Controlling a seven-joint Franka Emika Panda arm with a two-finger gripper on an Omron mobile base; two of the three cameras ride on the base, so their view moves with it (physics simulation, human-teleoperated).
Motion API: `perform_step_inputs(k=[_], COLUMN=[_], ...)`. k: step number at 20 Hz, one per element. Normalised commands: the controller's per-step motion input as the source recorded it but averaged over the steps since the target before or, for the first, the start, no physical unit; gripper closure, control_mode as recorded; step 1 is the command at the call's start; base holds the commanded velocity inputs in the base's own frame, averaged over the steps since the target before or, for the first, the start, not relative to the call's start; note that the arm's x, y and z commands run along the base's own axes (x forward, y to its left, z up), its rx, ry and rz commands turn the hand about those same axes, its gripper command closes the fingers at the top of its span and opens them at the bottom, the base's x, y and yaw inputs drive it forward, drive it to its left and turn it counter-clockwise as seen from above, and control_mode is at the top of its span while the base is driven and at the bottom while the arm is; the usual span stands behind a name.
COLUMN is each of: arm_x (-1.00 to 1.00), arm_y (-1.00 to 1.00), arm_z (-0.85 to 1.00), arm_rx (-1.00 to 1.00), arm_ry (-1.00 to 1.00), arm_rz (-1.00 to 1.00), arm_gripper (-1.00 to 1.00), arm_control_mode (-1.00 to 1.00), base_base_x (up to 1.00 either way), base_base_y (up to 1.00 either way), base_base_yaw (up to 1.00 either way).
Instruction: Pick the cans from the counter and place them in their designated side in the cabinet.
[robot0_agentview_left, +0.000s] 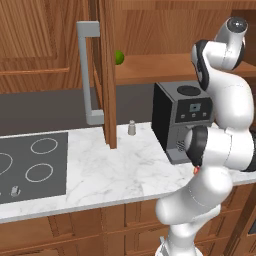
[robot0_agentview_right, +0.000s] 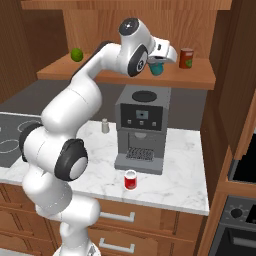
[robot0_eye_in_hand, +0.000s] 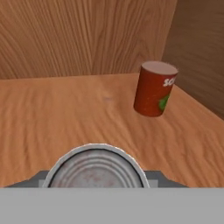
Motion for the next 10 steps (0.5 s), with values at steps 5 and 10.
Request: perform_step_inputs(k=[5, 10], arm_x=[0.13, 0.14], arm_y=[-0.05, -0.04], arm_z=[-0.05, -0.07], arm_rx=[0.00, 0.00], arm_ry=[0.00, 0.00], arm_rz=[0.00, 0.00], arm_gripper=[1.00, 1.00], arm_control_mode=[-1.00, -1.00], base_base_x=[0.00, 0.00], base_base_y=[0.00, 0.00], base_base_yaw=[0.00, 0.00])
